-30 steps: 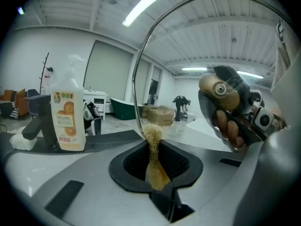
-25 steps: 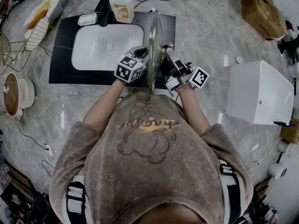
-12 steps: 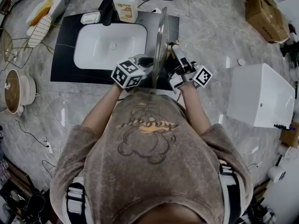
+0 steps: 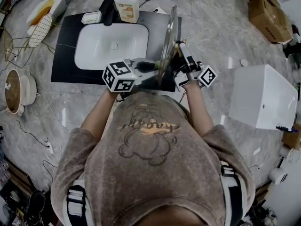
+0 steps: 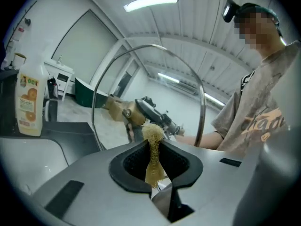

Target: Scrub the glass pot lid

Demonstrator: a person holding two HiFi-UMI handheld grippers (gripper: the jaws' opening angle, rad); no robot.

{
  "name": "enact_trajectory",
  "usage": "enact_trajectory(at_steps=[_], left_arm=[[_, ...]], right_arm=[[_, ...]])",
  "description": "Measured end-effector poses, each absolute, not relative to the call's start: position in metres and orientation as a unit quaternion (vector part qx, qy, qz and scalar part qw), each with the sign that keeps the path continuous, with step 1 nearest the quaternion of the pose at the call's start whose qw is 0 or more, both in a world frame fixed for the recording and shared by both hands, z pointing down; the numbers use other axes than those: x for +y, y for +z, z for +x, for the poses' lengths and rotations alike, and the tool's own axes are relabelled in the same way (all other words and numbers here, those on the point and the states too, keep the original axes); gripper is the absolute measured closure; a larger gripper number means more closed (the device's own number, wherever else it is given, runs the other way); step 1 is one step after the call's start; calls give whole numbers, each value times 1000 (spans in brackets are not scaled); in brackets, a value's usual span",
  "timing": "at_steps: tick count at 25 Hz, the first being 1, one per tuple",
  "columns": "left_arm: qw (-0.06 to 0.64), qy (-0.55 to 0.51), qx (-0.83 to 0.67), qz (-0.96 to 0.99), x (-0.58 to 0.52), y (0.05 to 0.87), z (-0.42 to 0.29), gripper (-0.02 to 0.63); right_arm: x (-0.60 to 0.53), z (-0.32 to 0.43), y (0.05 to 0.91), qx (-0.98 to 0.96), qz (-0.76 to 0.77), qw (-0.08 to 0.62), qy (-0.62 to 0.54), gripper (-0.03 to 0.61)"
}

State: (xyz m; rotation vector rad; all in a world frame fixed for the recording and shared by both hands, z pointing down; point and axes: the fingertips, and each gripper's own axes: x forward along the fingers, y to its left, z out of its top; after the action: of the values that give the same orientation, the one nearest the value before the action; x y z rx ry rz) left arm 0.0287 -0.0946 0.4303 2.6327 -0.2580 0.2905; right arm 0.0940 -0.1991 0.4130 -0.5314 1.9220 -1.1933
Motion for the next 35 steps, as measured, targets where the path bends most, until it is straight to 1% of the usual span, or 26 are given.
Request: enact_trajectory(at_steps=[7,15,22,35], left_arm=[[237,40,-80,967,-101,374,20,548],[218,-13,-128,967,-141,337,14,548],[223,-36,-201,953,-189,340,6,548],[206,19,-248,946,-235,384,15,548]], right_arm=[[-201,95,417,754,-212,398,-477,399],[-193,86,415,756,-197,395,-483,399],[-186,74,416,761,-186,383,-490,399],[-179,70,415,761,-173,383,-495,399]])
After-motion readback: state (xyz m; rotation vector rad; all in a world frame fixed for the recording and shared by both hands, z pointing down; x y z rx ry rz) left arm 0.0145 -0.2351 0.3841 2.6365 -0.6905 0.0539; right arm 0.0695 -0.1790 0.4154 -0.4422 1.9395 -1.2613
